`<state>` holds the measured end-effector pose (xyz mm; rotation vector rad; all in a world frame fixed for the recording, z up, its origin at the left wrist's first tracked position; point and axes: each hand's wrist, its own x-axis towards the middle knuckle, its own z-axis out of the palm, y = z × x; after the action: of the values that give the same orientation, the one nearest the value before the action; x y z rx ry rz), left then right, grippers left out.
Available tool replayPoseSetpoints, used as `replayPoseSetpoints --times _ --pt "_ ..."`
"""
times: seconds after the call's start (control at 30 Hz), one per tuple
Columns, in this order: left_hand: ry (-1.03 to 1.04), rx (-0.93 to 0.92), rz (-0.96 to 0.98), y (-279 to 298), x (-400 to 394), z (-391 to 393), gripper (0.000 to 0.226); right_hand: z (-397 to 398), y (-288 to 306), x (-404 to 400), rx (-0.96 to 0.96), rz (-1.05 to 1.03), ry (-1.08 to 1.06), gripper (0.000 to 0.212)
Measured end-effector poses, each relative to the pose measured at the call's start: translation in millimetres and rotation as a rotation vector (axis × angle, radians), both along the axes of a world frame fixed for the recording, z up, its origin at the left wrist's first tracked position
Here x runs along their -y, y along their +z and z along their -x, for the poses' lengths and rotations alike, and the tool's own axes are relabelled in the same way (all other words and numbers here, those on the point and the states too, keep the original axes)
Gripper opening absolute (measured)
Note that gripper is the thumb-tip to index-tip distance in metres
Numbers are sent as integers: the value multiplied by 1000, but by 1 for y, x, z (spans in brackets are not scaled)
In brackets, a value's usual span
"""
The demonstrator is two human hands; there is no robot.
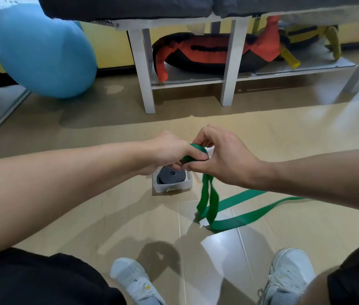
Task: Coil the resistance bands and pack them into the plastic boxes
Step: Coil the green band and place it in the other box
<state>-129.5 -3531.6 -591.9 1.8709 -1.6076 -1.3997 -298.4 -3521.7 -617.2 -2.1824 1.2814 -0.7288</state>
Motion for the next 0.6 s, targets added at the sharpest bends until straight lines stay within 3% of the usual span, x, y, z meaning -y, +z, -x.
replayPoseSetpoints --times 0.2,0.3,0.43,0.6 --pt "-121 -471 -226 11 -5 -21 39 0 15 -4 152 -21 55 47" --pt "-160 -579 -231 11 -6 -23 37 -2 19 -6 168 33 67 48" --pt "-200 -500 -215 10 -7 -22 38 -3 19 -4 96 123 58 36" --pt "-204 -97 -70 6 -10 -7 38 2 12 1 -60 132 40 36"
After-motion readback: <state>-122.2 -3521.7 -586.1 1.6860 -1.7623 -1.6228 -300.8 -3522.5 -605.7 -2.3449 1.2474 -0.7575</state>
